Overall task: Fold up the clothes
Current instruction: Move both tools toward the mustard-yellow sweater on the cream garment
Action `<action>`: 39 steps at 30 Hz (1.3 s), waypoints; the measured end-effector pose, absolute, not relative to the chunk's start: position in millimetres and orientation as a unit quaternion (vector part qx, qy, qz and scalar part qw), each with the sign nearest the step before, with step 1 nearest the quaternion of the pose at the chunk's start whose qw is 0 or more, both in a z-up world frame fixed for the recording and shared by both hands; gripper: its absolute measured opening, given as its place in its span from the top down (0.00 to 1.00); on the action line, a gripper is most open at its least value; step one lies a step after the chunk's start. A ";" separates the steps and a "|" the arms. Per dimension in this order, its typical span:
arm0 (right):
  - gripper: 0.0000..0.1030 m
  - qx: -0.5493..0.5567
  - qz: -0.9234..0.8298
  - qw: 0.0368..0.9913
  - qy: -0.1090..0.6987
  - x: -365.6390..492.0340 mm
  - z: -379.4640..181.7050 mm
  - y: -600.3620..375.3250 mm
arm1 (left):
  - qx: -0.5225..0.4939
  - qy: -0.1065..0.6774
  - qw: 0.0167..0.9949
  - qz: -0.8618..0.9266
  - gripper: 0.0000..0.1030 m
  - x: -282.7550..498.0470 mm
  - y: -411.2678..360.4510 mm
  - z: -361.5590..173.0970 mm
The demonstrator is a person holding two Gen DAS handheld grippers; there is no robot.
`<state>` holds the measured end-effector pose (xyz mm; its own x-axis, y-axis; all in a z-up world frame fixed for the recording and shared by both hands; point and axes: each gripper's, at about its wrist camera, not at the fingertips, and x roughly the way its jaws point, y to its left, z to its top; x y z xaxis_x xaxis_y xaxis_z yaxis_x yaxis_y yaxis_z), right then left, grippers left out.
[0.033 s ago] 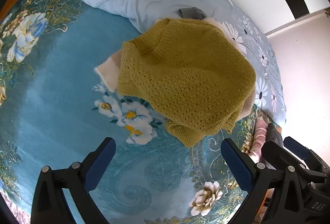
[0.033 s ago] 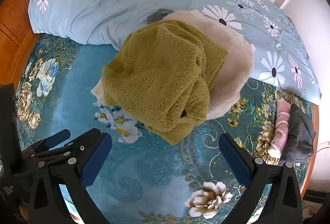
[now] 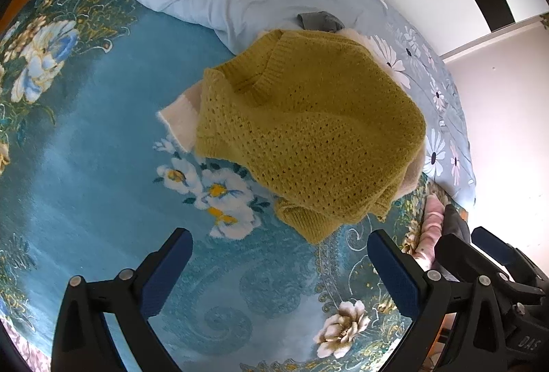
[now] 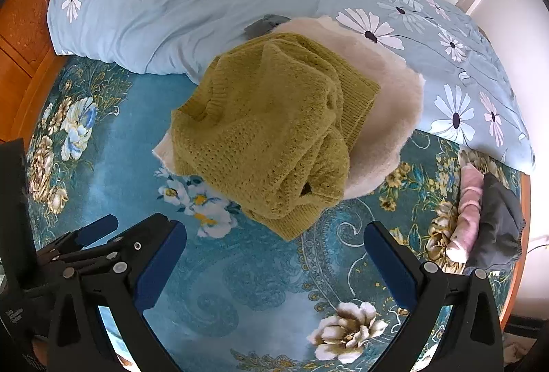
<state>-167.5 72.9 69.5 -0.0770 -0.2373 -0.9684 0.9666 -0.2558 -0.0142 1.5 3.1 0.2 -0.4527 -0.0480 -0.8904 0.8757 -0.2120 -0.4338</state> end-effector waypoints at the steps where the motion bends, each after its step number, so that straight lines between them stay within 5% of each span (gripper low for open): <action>1: 0.00 0.480 -0.631 0.478 0.379 -167.3 69.8 73.0 | 0.393 0.525 0.344 -0.672 0.00 3.4 7.4 0.3; 39: 0.00 0.452 -0.625 0.494 0.400 -152.8 78.9 90.9 | 0.372 0.540 0.302 -0.692 0.00 16.8 24.8 2.5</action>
